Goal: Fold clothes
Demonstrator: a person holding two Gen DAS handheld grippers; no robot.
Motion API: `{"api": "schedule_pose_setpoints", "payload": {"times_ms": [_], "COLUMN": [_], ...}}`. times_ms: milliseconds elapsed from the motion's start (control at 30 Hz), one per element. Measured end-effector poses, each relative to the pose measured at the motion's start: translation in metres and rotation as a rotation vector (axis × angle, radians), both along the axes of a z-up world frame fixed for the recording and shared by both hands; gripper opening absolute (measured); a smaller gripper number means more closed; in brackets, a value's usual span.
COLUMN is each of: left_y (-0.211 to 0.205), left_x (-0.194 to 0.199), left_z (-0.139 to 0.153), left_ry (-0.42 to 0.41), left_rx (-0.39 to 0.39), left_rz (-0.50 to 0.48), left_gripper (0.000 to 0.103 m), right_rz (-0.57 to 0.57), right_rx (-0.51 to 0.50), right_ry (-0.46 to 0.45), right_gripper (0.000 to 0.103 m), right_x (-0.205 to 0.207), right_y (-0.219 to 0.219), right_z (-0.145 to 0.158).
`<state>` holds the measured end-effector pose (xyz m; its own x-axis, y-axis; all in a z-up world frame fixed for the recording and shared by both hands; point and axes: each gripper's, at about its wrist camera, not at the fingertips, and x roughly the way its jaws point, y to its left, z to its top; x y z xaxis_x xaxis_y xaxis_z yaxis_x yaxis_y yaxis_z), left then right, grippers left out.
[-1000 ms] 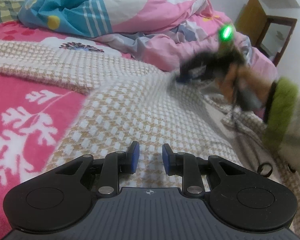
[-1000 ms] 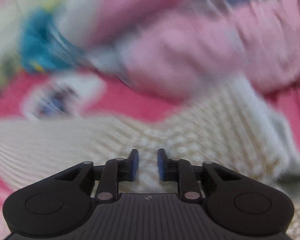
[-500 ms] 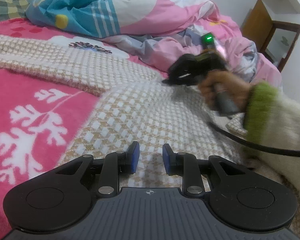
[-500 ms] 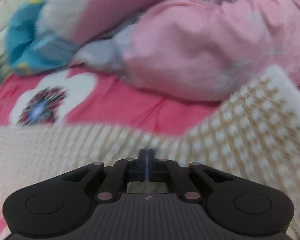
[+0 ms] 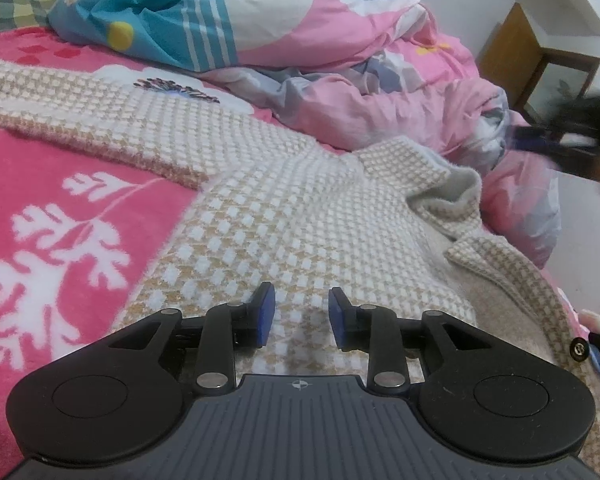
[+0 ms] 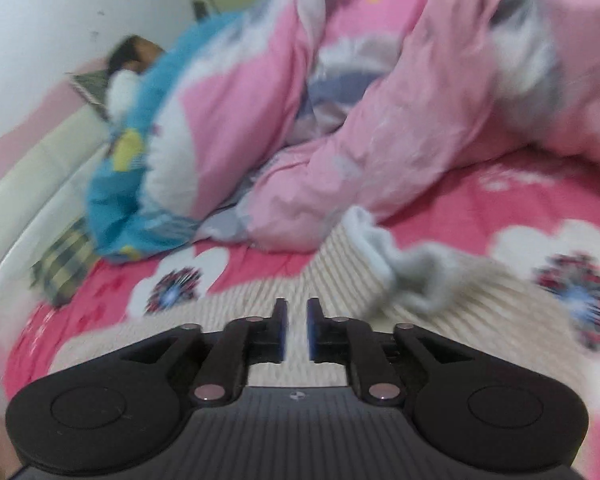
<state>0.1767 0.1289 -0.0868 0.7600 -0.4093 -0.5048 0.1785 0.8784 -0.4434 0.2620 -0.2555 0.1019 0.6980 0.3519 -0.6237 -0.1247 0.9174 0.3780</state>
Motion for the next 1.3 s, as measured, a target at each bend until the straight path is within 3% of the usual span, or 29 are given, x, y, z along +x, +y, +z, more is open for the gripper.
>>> {"api": "schedule_pose_setpoints", "payload": {"times_ms": [133,300,500,667,867,1033,1167,1300], "left_y": [-0.005,-0.024,-0.055,-0.078,-0.102,-0.141,-0.168,-0.181], "left_x": [-0.003,-0.026,-0.09,-0.136,-0.169,-0.193,-0.203,-0.213], "left_z": [0.005,0.024,0.033,0.032,0.055,0.061,0.059,0.052], "left_ry": [0.013,0.044,0.013,-0.049,-0.071,-0.073,-0.017,0.002], "left_rx": [0.044,0.182,0.327,0.465,0.383,0.3,0.242,0.283], "left_rz": [-0.004,-0.052,-0.169,-0.141,-0.161,-0.3,-0.422,-0.448], "left_gripper": [0.031,0.034,0.035,0.036,0.037,0.037,0.037,0.037], "right_rz": [-0.047,-0.158,-0.241,-0.29,-0.296,-0.237,-0.136,-0.068], "right_rx": [-0.032,-0.035,0.034,-0.008,0.12,0.221,0.193,0.12], "right_ry": [-0.051,-0.045,-0.009,0.033,0.031,-0.051,-0.109,-0.132], "right_gripper": [0.021,0.022,0.024,0.03,0.04,0.04,0.04,0.04], "right_x": [-0.116,-0.234,-0.293,-0.315,-0.347,-0.365,-0.367,-0.363], "right_y": [-0.036,-0.069,-0.075,-0.071,-0.087,-0.084,-0.065,-0.045], "right_z": [0.021,-0.002,-0.059,-0.096,-0.115,-0.119,-0.117,-0.118]}}
